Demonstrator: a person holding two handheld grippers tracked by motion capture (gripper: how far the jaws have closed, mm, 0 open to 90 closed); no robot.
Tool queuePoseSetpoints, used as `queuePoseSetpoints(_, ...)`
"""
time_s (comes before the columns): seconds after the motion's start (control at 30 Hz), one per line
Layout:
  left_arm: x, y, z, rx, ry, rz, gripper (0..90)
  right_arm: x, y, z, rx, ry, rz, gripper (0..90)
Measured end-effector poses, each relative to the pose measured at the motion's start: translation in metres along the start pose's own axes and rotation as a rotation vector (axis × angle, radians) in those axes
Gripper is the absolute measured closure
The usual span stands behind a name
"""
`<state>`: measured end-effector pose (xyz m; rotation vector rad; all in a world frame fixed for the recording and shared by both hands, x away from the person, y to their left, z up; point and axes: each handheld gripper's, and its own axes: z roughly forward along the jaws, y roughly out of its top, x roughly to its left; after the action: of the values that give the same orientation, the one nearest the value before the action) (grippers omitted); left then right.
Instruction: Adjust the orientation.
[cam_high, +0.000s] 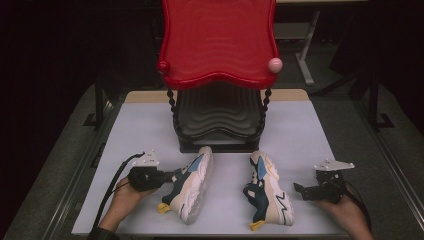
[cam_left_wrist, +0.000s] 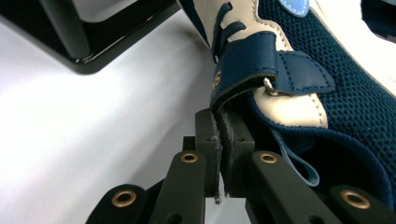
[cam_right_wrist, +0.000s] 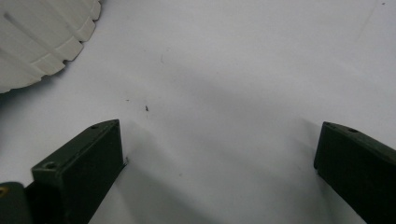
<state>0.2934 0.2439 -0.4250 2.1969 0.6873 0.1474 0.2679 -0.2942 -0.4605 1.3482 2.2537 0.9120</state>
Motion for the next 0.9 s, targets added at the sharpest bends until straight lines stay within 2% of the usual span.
queuePoseSetpoints(0.17,-0.002,-0.009,-0.009,-0.004,0.010,-0.021,86.5,0.000,0.000,0.000,0.000,0.000,-0.001,0.7)
queuePoseSetpoints(0.4,-0.007,-0.030,-0.031,-0.020,0.035,-0.069,86.7,0.000,0.000,0.000,0.000,0.000,0.000,0.7)
queuePoseSetpoints(0.7,-0.013,-0.022,-0.037,-0.085,0.016,-0.058,86.8,0.000,0.000,0.000,0.000,0.000,0.000,0.7)
queuePoseSetpoints(0.9,-0.015,-0.015,-0.038,-0.104,0.003,-0.044,86.9,0.000,0.000,0.000,0.001,0.001,0.001,0.7)
